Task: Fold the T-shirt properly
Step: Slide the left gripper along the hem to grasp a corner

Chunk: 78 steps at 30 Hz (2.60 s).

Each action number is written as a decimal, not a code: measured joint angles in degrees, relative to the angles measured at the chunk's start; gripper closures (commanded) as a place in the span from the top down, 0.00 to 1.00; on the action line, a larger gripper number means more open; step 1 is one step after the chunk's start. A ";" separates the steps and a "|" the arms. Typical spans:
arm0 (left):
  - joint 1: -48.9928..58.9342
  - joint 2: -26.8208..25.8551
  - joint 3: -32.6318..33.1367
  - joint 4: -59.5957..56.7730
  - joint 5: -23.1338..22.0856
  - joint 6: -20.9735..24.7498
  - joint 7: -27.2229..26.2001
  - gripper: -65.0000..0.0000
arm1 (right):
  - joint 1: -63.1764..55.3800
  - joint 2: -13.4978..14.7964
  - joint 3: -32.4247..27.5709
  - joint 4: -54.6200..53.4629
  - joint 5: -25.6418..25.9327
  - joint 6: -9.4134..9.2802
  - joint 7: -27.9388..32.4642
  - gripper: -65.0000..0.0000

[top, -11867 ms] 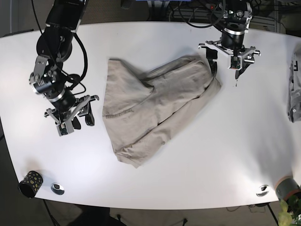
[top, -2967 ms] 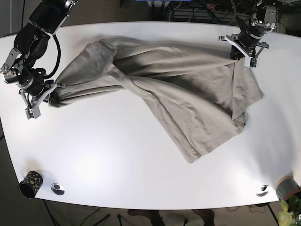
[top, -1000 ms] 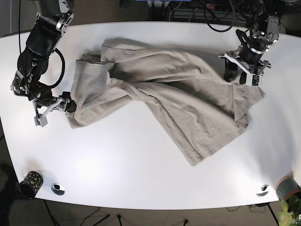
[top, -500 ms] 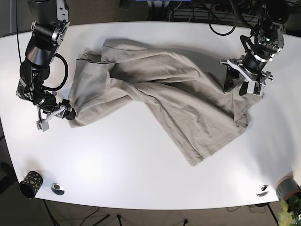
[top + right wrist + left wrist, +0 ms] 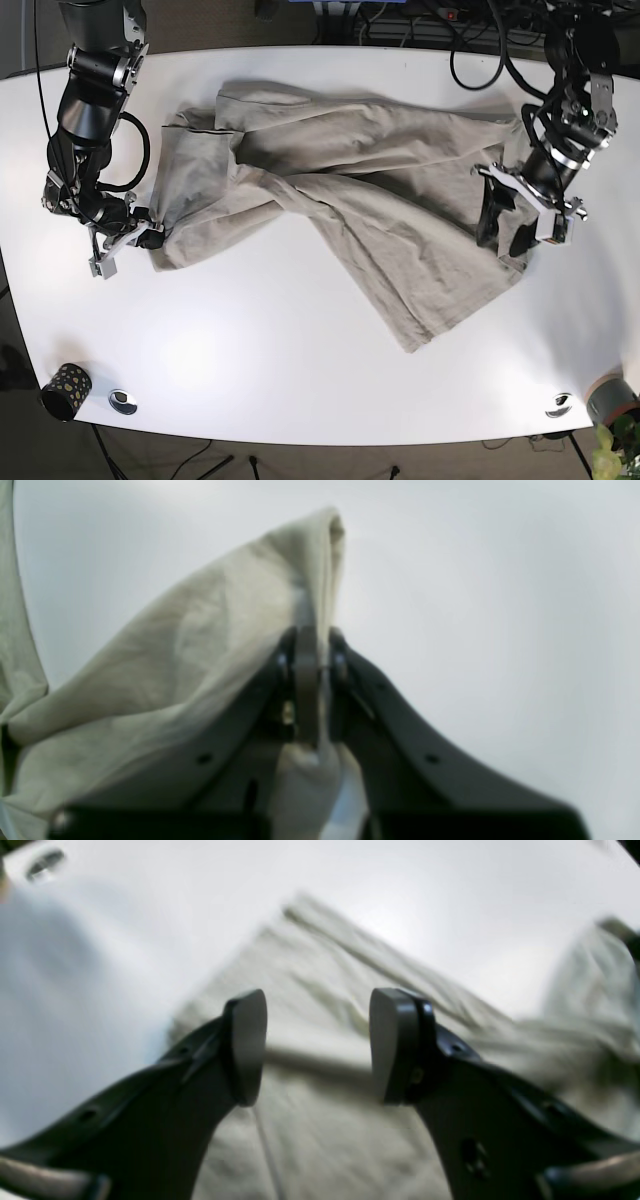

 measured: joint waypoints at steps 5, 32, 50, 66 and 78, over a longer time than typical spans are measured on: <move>-11.69 3.54 -0.33 -10.08 2.62 0.24 6.64 0.48 | -0.39 -0.02 0.17 1.88 -0.44 -0.09 -0.35 0.00; -56.22 7.15 27.65 -85.42 10.78 -0.37 -10.60 0.79 | -2.03 -0.50 0.24 6.16 0.00 -0.04 -0.63 0.00; -55.01 8.11 31.12 -88.56 10.71 -10.75 -14.05 0.82 | -2.03 -0.52 0.24 6.16 0.85 -0.02 -0.63 0.00; -54.64 10.19 30.91 -87.93 10.14 -15.15 -12.09 0.28 | -2.05 -0.50 0.24 6.16 3.69 -0.02 -0.63 0.00; -52.57 9.99 28.37 -87.58 9.09 -15.58 -13.53 0.00 | -2.34 -0.50 0.24 6.38 3.80 0.00 -0.61 0.00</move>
